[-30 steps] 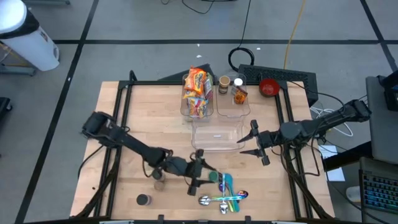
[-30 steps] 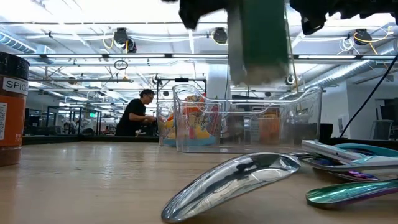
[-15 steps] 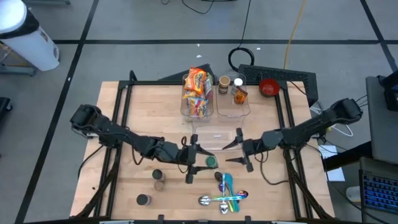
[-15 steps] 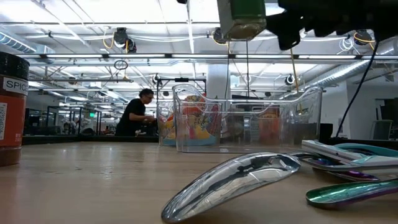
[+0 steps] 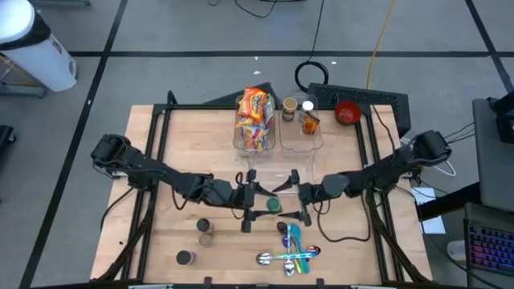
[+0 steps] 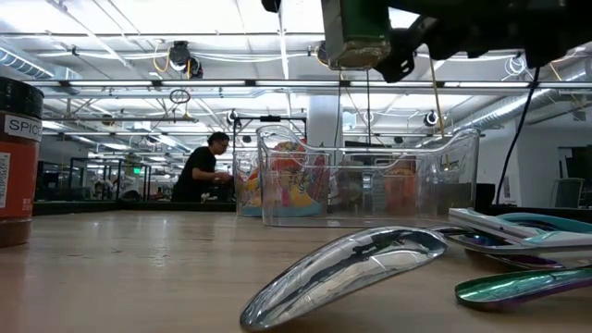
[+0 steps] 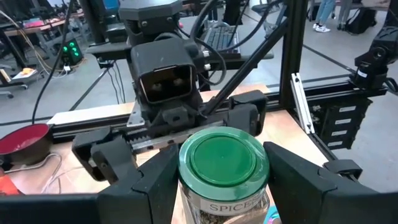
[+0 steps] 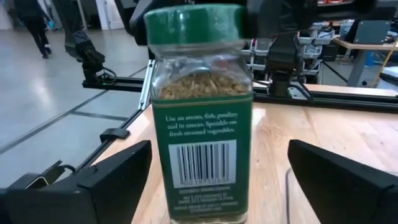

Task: Pick & Place Food Item
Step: Put the green seasoning bottle into the right transparent bin

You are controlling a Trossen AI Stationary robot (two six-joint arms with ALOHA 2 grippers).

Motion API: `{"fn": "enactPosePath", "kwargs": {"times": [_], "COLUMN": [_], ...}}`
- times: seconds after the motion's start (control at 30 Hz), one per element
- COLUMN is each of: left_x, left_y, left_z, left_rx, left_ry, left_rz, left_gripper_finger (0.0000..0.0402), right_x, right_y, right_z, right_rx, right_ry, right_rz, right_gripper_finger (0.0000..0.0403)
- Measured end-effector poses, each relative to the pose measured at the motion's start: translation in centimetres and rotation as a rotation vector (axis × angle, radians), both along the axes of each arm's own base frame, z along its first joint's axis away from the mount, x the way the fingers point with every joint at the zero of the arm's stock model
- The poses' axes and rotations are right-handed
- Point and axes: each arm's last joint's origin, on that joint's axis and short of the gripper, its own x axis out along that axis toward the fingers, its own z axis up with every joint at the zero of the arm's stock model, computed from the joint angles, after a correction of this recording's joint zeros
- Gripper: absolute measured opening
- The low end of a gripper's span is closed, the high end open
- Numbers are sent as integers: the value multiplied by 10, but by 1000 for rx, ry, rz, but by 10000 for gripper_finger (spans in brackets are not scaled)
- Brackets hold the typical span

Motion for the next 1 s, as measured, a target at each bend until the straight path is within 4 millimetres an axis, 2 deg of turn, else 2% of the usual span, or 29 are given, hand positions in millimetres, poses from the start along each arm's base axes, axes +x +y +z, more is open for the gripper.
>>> {"fn": "enactPosePath", "kwargs": {"times": [0.2,0.43,0.53,0.67,0.73,0.83,0.93,1.0], "left_x": [0,0,-6,-33,-45,-57,-62,-58], "left_y": [0,0,3,13,18,22,26,32], "left_z": [1,2,13,44,50,37,20,1], "left_rx": [-1,-5,7,-56,-88,-83,-140,-188], "left_ry": [-5,-25,-32,-43,-45,-43,-156,-233], "left_rz": [-2,-5,-2,51,84,136,167,186], "left_gripper_finger": [211,211,230,307,340,375,393,395], "right_x": [9,6,1,-13,-21,-31,-41,-46], "right_y": [4,3,1,-5,-8,-14,-18,-21], "right_z": [-3,0,8,15,20,33,31,33], "right_rx": [-16,-20,-27,-56,-68,-76,-77,-54], "right_ry": [6,15,37,121,146,130,111,53], "right_rz": [29,35,27,15,-10,-91,-147,-167], "right_gripper_finger": [313,187,186,186,186,186,186,186]}}
